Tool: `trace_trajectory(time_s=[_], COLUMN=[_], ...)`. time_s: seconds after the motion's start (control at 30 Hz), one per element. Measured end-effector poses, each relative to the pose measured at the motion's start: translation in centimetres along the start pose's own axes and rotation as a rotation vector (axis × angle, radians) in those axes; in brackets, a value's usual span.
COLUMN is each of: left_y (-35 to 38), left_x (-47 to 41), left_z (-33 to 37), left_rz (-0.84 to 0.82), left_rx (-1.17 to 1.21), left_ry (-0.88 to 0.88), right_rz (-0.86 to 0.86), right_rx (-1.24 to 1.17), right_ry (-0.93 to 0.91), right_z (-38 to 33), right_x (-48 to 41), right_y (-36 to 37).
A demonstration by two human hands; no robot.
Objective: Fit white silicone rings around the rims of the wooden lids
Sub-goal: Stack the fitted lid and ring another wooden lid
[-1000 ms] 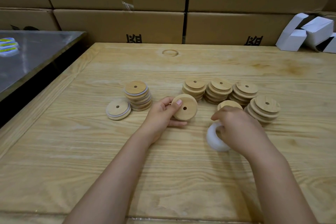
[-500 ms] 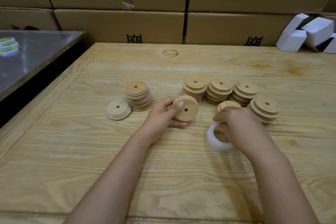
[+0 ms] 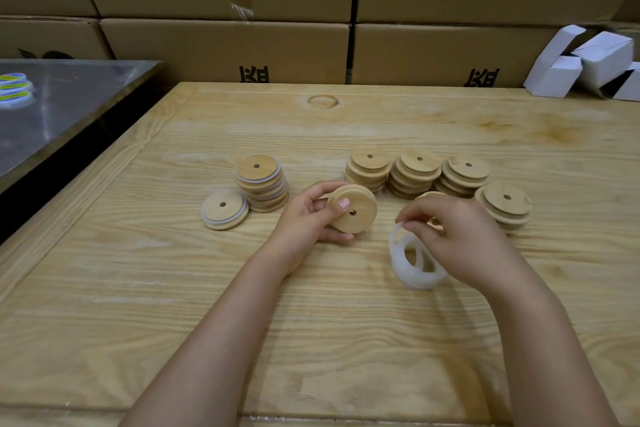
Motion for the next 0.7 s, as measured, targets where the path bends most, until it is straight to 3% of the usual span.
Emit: trace_trajectory(time_s=[0.27,0.7], left_y=[-0.1,0.7], left_x=[0.6,1.0], left_z=[0.1,0.1], left_rz=[-0.045,-0.038], left_rx=[-0.011,-0.025], left_ry=[0.083,0.13], right_rz=[0.164,0.428], right_rx=[-0.312,-0.558], right_ry=[0.024,0.144], right_z=[-1.0,-0.8], right_x=[-0.4,-1.4], right_y=[1.0,3.7])
Point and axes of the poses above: each hand's wrist, its own x-axis away from the middle knuckle, its own y-axis out of the palm, z = x × y, the point moved 2 cm from there along -x, towards the middle knuckle, and after that the axes turned 12 degrees about -y, right-handed, at the moved point
